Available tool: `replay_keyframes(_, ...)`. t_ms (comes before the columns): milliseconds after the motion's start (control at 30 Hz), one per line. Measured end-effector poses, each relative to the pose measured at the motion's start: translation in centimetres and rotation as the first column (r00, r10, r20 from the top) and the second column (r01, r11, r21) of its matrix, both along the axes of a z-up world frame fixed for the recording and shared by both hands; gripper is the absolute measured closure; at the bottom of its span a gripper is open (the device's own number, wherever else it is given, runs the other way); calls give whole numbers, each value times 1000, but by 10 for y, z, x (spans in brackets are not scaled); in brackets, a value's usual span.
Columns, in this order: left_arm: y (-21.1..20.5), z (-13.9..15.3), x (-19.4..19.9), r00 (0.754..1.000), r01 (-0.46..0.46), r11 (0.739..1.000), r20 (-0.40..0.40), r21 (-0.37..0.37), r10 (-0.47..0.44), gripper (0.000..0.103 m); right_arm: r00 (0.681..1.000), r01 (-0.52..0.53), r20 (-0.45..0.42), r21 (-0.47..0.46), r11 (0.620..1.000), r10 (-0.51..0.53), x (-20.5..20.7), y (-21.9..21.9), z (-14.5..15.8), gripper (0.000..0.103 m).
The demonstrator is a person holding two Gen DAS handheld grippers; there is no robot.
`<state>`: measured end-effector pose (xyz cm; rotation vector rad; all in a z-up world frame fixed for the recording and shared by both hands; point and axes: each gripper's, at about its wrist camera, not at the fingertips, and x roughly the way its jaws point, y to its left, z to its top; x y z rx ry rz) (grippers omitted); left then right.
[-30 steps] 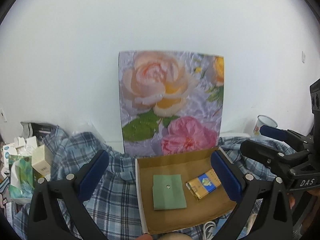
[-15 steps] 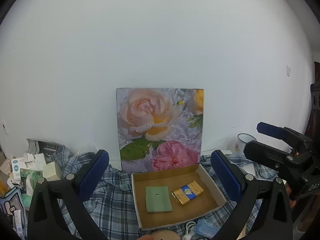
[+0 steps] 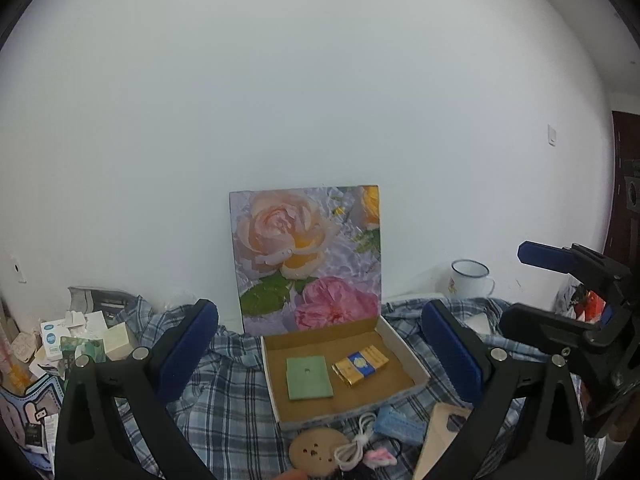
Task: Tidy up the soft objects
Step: 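Withdraw both tools from the box back over the remaining items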
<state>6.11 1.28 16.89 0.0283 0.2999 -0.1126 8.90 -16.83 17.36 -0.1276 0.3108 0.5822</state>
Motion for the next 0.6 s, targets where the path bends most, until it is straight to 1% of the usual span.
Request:
replay_keyframes(200, -10, -16, -19, 999, 31, 999, -23, 28, -31, 0, 1000, 9, -13, -38, 999, -10, -19, -4, -22, 0)
replay_keyframes(333, -19, -33, -21, 997, 50, 997, -56, 51, -47, 0, 999, 15, -34, -51, 999, -17, -26, -7, -35, 0)
replay_keyframes(600, -32, -72, -19, 988, 92, 994, -130, 53, -84, 0, 996, 19, -91, -75, 997, -26, -27, -14, -65, 0)
